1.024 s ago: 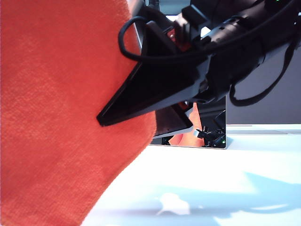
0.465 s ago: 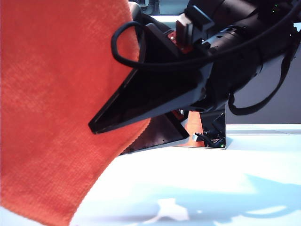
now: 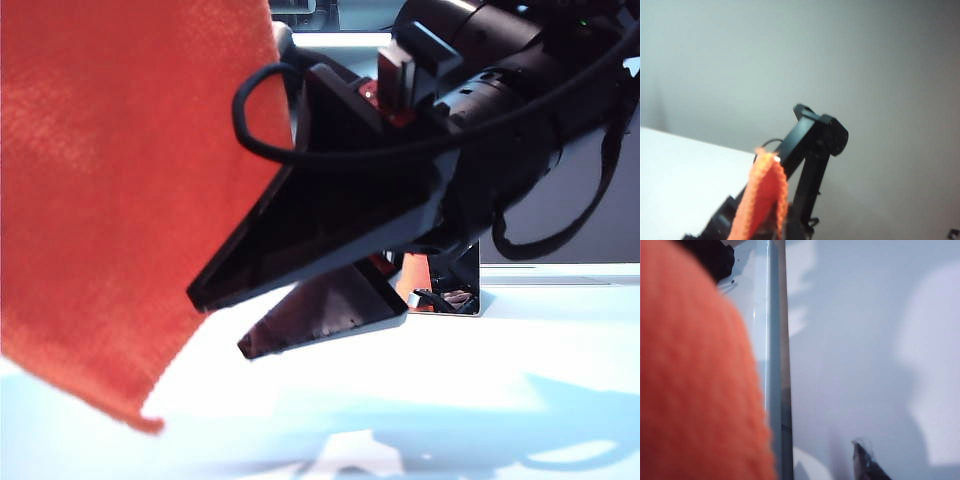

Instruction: Pick up the cloth from the table and use it to cover the mirror.

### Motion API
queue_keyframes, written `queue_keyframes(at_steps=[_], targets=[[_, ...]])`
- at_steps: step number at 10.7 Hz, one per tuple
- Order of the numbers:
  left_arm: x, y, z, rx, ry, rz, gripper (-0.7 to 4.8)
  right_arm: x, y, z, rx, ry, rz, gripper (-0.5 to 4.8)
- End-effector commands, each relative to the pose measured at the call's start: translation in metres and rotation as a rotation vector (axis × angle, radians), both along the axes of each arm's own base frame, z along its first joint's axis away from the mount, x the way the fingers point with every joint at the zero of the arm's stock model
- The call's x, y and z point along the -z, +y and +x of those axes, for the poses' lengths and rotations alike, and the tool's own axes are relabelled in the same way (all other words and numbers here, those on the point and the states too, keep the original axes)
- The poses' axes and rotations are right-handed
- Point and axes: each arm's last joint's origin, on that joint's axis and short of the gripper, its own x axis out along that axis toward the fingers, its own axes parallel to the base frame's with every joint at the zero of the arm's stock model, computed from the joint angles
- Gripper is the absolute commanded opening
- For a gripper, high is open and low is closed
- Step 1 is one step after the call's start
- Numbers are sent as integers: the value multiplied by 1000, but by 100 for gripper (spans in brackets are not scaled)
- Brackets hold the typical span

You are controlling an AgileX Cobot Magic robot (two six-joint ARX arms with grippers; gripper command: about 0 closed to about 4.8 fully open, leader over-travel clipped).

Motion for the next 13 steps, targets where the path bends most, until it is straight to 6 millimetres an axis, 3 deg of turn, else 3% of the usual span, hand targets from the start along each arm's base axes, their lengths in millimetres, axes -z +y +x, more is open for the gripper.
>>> queue_keyframes(at_steps=[1,5,13], targets=[[-4,1,-2,-32,-37,-39,-5,3,1,0,-7,26,-13,368],[-5,1,-3,-32,-49,-46,-5,6,2,0,-31,49,5,368],[-3,1,-3,33,0,12,-5,-9,11,5,-139,67,230,366]])
